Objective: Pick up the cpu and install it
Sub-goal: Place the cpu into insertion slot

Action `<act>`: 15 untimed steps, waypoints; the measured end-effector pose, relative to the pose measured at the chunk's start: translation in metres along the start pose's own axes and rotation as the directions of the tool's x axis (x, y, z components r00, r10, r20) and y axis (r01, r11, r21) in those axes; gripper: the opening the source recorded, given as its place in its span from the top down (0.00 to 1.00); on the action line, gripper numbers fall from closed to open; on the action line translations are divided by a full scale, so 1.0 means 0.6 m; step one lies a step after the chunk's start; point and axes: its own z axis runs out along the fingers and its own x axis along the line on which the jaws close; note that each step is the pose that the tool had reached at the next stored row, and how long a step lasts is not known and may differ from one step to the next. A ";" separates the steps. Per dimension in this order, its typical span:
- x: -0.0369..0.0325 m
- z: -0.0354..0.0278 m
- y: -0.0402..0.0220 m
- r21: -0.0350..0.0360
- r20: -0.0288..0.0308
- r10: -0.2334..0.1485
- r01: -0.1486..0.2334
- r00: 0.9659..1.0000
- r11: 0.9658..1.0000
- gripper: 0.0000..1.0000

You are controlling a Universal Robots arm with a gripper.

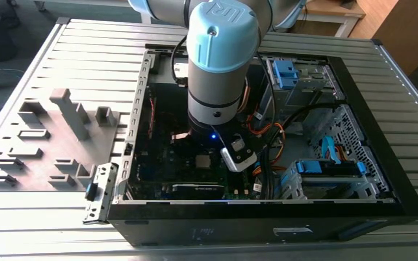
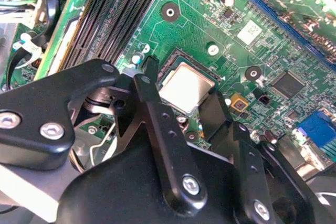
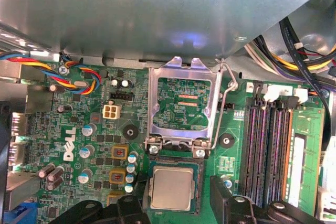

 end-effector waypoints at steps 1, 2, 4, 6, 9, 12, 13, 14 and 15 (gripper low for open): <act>0.000 0.000 0.000 0.000 0.000 0.000 0.000 1.000 1.000 0.42; 0.000 0.000 0.000 0.000 0.000 0.000 0.000 1.000 1.000 0.42; -0.004 0.000 0.000 0.000 0.000 0.000 0.000 1.000 1.000 0.42; -0.007 0.000 -0.001 0.000 0.000 0.000 0.000 1.000 1.000 0.42; -0.007 0.000 -0.001 0.000 0.000 0.000 0.000 1.000 1.000 0.42; -0.007 0.000 -0.001 0.000 0.000 0.000 0.000 1.000 1.000 0.42; -0.007 0.000 -0.001 0.000 0.000 0.000 0.000 1.000 1.000 0.42; -0.007 0.000 -0.001 0.000 0.000 0.000 0.000 1.000 1.000 0.42; -0.007 0.000 -0.001 0.000 0.000 0.000 0.000 1.000 1.000 0.42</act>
